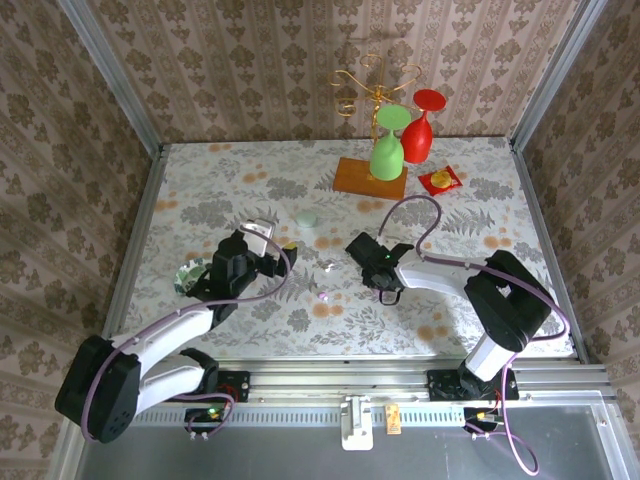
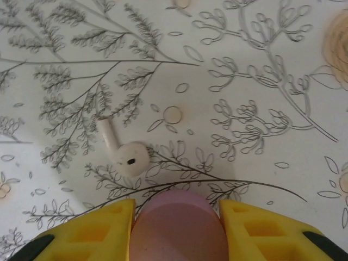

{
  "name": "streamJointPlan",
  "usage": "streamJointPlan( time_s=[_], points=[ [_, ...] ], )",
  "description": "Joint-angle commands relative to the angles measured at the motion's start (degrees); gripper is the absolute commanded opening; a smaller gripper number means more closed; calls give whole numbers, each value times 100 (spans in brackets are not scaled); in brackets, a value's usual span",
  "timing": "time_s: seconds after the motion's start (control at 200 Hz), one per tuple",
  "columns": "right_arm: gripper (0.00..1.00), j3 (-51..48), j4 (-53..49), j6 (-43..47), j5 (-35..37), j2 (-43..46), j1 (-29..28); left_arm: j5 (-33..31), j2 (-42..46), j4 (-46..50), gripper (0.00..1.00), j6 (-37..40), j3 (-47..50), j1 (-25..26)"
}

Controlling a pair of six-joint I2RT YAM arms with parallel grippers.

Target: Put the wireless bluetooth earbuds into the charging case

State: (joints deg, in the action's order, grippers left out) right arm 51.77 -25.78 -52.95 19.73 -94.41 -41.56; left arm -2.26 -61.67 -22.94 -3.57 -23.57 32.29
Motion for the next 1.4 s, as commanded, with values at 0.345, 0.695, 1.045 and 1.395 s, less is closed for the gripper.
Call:
streamJointPlan(
  time_s=[0.345, 0.695, 1.045, 1.395],
  points=[
    [65, -334, 246, -1024, -1020, 451, -165, 155, -47, -272, 100, 262, -242, 83],
    [67, -324, -47, -765, -841, 858, -191, 579, -322, -466, 100, 421, -301, 131],
    [69, 115, -658, -1442, -1425, 526, 494, 841, -866, -666, 100, 996, -425, 564],
    [62, 350, -568, -2265, -1876, -102, 622, 1038, -1115, -940, 100, 1560, -262, 862]
  ],
)
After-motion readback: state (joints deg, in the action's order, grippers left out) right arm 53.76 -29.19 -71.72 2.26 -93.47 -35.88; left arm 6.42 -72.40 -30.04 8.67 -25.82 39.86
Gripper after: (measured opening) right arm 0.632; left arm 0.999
